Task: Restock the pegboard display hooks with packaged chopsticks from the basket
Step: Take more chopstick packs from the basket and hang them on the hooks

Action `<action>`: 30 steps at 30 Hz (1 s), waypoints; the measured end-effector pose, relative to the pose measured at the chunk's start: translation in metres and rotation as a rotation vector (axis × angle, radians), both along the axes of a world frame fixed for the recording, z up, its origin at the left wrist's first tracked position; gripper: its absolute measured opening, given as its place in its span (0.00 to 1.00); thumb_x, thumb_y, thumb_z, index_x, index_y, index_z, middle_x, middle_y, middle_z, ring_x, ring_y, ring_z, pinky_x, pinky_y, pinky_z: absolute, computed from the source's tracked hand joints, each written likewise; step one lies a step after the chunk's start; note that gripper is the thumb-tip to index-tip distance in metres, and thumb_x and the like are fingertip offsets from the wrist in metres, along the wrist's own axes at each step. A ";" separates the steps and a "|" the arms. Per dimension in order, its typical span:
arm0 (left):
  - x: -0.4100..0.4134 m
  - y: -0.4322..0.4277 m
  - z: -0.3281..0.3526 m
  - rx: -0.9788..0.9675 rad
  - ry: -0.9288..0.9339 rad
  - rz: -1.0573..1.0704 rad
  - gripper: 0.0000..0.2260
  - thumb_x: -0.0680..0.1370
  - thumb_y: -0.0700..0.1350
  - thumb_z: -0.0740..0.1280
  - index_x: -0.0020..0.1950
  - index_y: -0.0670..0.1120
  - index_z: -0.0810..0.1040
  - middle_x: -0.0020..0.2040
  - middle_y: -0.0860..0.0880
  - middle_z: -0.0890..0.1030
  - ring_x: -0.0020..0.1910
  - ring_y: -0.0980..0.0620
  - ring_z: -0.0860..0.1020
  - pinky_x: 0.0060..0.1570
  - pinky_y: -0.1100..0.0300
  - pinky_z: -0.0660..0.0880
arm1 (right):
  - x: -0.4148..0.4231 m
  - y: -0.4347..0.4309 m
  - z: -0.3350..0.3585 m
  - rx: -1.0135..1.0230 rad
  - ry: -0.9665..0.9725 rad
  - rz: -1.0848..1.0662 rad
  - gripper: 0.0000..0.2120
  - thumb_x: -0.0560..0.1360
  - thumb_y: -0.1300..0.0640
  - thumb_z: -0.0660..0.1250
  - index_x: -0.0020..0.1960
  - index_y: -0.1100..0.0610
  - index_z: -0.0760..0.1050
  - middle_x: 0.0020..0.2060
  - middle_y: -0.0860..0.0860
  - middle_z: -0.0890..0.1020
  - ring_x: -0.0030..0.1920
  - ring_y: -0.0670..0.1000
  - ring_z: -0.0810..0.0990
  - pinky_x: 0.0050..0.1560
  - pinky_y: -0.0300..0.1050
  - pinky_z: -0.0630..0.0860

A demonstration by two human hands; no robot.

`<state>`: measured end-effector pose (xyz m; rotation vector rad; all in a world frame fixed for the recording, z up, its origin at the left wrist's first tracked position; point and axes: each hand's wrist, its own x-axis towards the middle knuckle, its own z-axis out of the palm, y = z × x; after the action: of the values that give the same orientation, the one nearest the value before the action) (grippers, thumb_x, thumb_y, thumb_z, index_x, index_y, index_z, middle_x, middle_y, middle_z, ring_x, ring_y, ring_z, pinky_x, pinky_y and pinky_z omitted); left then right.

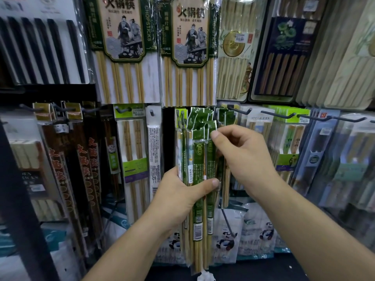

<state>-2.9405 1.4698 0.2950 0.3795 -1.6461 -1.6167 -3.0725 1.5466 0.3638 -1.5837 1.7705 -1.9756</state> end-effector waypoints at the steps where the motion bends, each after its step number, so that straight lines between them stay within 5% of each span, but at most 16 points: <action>1: 0.000 0.001 0.000 0.004 0.002 -0.008 0.14 0.69 0.47 0.81 0.53 0.55 0.85 0.52 0.50 0.88 0.52 0.50 0.87 0.49 0.60 0.83 | 0.001 0.000 0.001 0.014 0.008 -0.008 0.07 0.79 0.53 0.70 0.42 0.49 0.83 0.33 0.44 0.81 0.36 0.42 0.78 0.38 0.37 0.75; 6: 0.001 -0.004 -0.004 0.087 -0.007 0.068 0.12 0.65 0.53 0.81 0.46 0.56 0.85 0.48 0.46 0.88 0.47 0.44 0.87 0.52 0.41 0.83 | -0.010 0.001 0.014 -0.060 -0.168 -0.074 0.10 0.81 0.54 0.68 0.42 0.55 0.81 0.29 0.48 0.76 0.30 0.43 0.73 0.30 0.34 0.71; 10: 0.003 -0.008 -0.005 0.140 -0.003 0.064 0.08 0.68 0.47 0.81 0.43 0.56 0.85 0.46 0.48 0.87 0.43 0.47 0.87 0.42 0.48 0.85 | -0.022 -0.003 0.025 -0.062 -0.251 -0.143 0.13 0.81 0.55 0.67 0.38 0.54 0.80 0.27 0.49 0.74 0.29 0.46 0.70 0.29 0.34 0.69; 21: 0.002 -0.008 -0.006 0.123 -0.023 0.069 0.12 0.73 0.40 0.79 0.54 0.43 0.82 0.43 0.50 0.87 0.43 0.47 0.87 0.43 0.48 0.85 | -0.034 -0.010 0.018 -0.066 -0.240 -0.170 0.14 0.80 0.58 0.67 0.42 0.69 0.76 0.30 0.55 0.71 0.30 0.49 0.68 0.29 0.28 0.69; 30: 0.003 -0.006 -0.006 0.054 -0.028 0.077 0.14 0.73 0.41 0.80 0.55 0.43 0.80 0.43 0.47 0.87 0.43 0.45 0.87 0.46 0.46 0.85 | -0.034 -0.014 0.014 -0.006 -0.187 -0.223 0.16 0.79 0.58 0.68 0.33 0.58 0.74 0.27 0.50 0.70 0.30 0.47 0.67 0.37 0.35 0.69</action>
<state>-2.9380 1.4635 0.2895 0.4893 -1.5923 -1.6076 -3.1065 1.5328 0.3773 -1.2004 1.9381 -2.1427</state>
